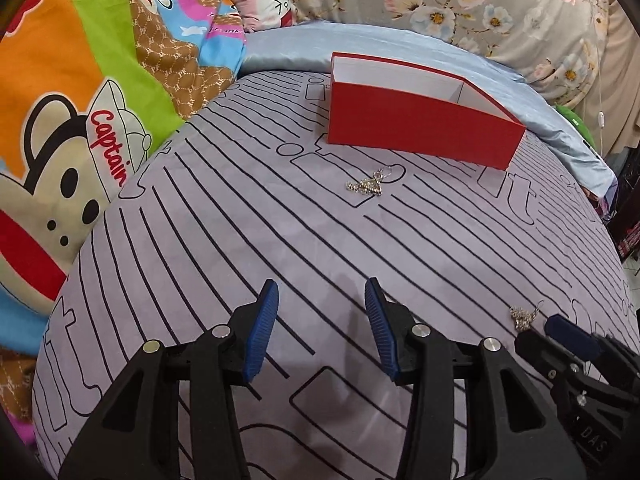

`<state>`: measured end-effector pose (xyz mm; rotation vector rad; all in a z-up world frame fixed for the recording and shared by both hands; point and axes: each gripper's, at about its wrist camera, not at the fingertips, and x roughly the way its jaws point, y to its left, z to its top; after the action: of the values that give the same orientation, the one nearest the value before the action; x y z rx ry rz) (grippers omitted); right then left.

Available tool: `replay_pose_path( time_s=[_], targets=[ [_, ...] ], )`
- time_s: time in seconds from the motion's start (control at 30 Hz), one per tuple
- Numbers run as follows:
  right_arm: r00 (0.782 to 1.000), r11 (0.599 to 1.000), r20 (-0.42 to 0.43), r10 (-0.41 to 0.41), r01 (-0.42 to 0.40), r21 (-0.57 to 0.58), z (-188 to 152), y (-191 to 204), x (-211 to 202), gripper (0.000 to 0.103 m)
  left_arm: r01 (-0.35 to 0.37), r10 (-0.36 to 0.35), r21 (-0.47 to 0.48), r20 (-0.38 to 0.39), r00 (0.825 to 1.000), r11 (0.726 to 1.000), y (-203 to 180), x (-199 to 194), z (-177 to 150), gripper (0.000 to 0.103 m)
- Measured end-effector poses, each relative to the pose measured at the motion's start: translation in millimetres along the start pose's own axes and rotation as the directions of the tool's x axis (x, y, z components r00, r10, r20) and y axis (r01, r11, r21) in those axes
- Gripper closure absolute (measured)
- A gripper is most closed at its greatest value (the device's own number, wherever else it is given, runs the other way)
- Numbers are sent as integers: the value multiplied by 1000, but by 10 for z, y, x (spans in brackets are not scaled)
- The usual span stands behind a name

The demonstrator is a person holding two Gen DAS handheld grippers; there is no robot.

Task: Organize jewelry
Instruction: 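Move right tool to the silver chain necklace while left tool approaches the silver pendant, then close right tool on the silver chain necklace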

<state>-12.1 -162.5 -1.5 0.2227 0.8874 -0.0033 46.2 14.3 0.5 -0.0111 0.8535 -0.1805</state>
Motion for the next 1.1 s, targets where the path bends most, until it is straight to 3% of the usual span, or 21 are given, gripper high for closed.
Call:
replay_pose_path(
  time_s=[0.37, 0.63, 1.1],
  targets=[
    [999, 999, 19, -45, 45, -16, 64, 32, 99, 61, 11, -10, 25, -26, 1000, 1000, -59, 63, -59, 48],
    [994, 994, 17, -106, 106, -35, 75, 47, 119, 78, 5, -4, 35, -29, 1000, 999, -75, 69, -66, 46],
    [998, 998, 21, -56, 56, 2, 19, -78, 37, 82, -1, 2, 39, -34, 999, 999, -103, 89, -48, 41]
  ],
)
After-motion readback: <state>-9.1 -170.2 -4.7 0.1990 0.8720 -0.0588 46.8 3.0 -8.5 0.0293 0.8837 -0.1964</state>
